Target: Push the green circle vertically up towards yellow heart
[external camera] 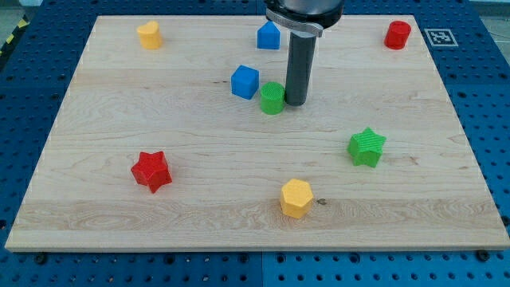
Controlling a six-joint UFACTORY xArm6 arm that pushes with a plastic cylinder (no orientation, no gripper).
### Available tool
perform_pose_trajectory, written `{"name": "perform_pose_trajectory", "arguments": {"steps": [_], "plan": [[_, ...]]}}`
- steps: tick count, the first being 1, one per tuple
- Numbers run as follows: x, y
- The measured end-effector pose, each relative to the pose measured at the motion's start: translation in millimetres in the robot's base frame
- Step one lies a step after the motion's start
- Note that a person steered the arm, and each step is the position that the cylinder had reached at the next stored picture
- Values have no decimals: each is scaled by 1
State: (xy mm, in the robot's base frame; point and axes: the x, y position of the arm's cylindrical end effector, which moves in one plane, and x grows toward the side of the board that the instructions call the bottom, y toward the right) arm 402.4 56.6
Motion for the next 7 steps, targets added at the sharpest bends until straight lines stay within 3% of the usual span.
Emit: {"name": "perform_pose_trajectory", "arguments": {"steps": [7], "plan": [[23, -42]]}}
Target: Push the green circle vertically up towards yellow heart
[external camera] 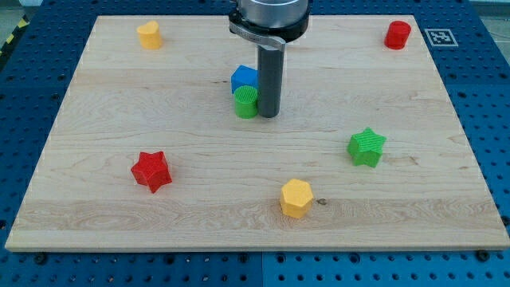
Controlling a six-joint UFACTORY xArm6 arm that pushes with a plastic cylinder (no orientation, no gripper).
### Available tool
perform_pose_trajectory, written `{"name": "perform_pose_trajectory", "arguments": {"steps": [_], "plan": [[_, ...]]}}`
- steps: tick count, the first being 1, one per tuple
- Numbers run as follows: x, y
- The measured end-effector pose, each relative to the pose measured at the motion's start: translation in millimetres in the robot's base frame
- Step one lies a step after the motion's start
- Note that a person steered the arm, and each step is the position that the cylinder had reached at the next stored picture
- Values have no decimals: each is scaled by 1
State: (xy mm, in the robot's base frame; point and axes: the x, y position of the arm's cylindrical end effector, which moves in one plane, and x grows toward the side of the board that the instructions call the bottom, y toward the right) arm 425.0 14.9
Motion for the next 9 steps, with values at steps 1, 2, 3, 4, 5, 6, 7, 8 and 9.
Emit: {"name": "perform_pose_trajectory", "arguments": {"steps": [1, 2, 3, 4, 5, 6, 7, 8, 9], "plan": [[2, -26], [-10, -58], [-11, -60], [-23, -35], [-49, -39], [-43, -75], [-38, -88], [-33, -68], [-28, -56]]}}
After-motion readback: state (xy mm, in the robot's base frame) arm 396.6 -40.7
